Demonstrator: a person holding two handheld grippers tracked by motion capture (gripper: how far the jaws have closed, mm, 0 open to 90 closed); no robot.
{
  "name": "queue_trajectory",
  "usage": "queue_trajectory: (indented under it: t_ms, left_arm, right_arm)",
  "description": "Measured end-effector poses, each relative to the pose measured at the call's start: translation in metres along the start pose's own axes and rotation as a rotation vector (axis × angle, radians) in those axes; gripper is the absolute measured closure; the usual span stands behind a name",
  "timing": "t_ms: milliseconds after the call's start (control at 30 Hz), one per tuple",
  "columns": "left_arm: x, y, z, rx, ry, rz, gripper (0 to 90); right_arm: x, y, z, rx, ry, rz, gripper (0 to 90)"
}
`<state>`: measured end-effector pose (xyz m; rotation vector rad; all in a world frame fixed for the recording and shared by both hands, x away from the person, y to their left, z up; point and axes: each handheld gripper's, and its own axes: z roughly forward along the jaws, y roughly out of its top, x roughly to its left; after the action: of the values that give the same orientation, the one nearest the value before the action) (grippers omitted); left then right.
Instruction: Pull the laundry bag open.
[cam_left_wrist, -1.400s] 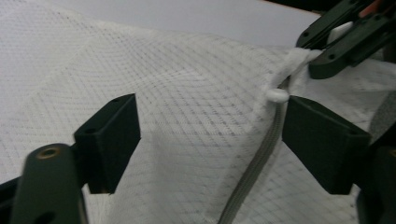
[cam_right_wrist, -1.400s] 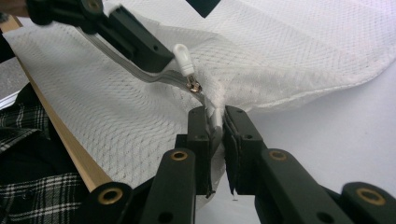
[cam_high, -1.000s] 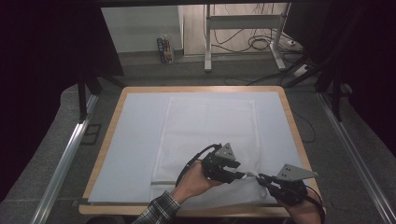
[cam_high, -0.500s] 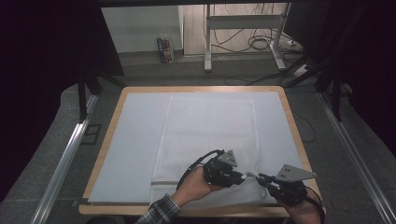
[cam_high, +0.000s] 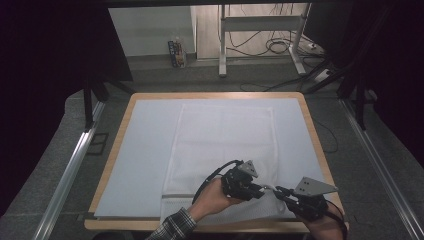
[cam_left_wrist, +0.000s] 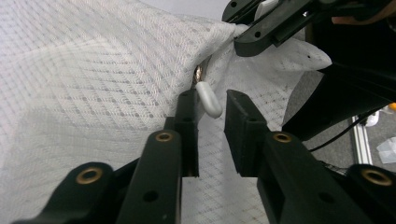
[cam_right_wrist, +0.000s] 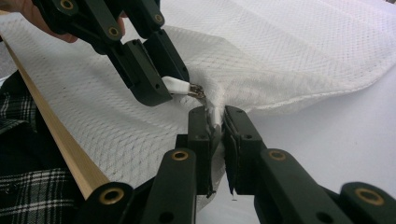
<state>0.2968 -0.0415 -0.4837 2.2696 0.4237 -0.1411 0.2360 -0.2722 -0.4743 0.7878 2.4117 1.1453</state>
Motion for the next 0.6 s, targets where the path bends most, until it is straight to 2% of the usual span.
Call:
queue_trajectory:
  t_ms: [100,333,467,500,600]
  left_arm:
    - [0.0010,0.0005,0.0015,0.002,-0.004,-0.018,74.2]
    - [0.0036,0.0010,0.0038,-0.004,0.006,-0.053,83.3]
    - [0.0041,-0.0006,0.0019,-0.011,-0.007,-0.057,86.6]
    - [0.0053,-0.0008,0.0006,0.003,-0.013,-0.043,86.8]
    - [0.0056,-0.0019,-0.0009,-0.002,-0.027,-0.034,87.1]
  right_arm:
    - [0.0001,0.0001,-0.0002,-0.001,0.003,-0.001,80.6]
    - [0.0008,0.0004,-0.0007,-0.007,0.008,-0.009,80.5]
    - [-0.0001,0.0000,-0.0006,-0.002,0.007,-0.002,80.5]
    - [-0.0002,0.0000,-0.0004,0.000,0.007,0.000,80.5]
    - [-0.0009,-0.0004,0.0001,0.004,0.012,0.007,79.8]
